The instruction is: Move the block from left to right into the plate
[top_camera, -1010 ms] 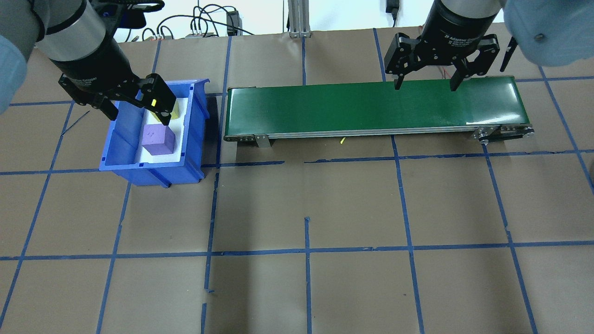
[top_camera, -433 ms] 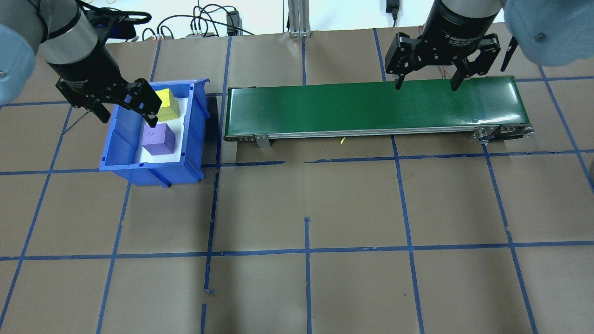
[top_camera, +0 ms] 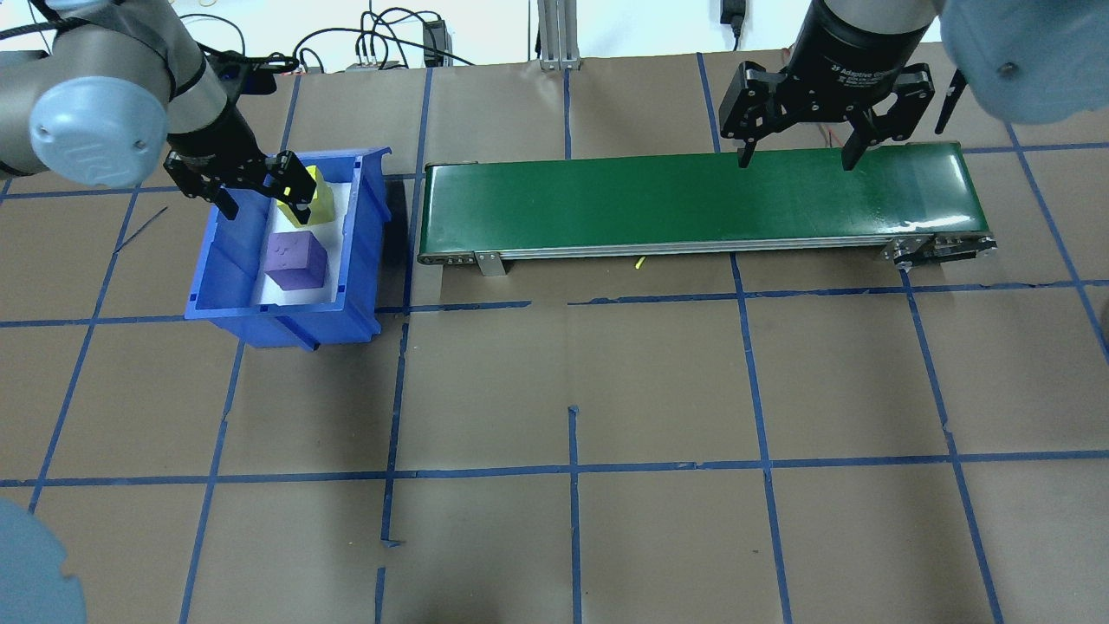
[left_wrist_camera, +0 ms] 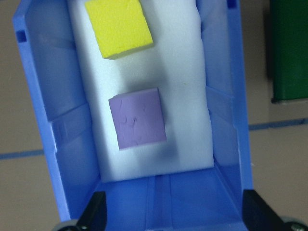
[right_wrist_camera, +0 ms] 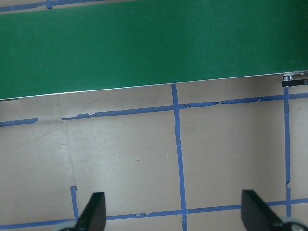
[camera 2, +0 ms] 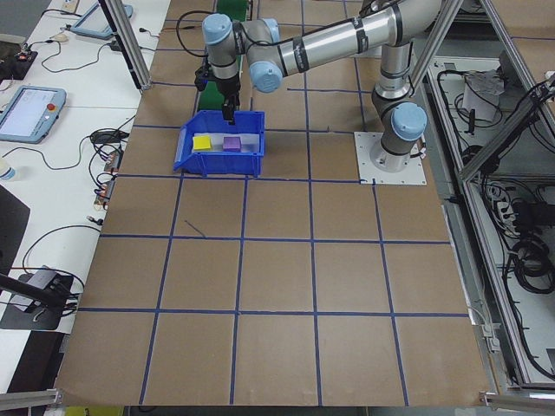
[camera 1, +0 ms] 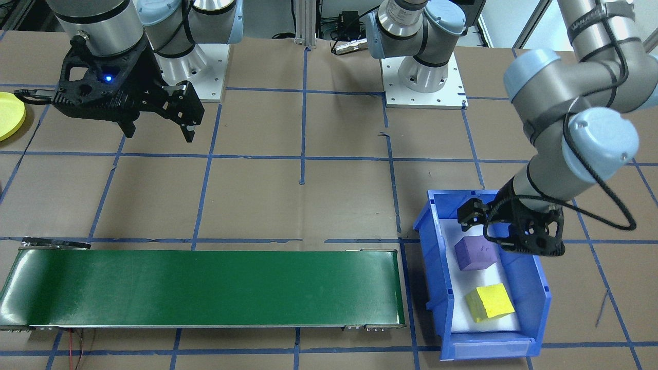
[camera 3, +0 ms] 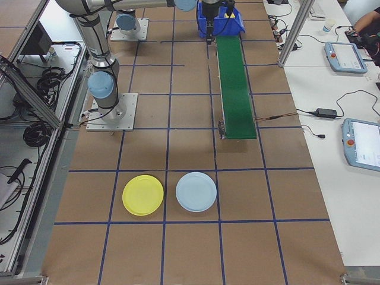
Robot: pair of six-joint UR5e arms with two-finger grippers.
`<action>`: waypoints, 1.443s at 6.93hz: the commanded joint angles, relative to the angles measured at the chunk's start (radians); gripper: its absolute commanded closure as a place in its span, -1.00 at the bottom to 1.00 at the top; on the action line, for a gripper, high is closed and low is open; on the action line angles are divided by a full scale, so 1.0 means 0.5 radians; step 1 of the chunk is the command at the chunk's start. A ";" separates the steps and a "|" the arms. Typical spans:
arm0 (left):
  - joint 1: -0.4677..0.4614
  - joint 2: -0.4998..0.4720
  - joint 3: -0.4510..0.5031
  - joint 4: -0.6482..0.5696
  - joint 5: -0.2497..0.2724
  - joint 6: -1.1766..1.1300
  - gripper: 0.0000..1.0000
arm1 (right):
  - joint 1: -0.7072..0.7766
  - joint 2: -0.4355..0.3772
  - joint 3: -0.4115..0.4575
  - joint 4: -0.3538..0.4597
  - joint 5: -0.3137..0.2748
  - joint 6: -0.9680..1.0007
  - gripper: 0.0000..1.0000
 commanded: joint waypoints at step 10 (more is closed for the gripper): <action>0.038 -0.248 -0.081 0.259 0.030 -0.134 0.30 | 0.000 0.003 0.000 -0.003 0.003 0.001 -1.00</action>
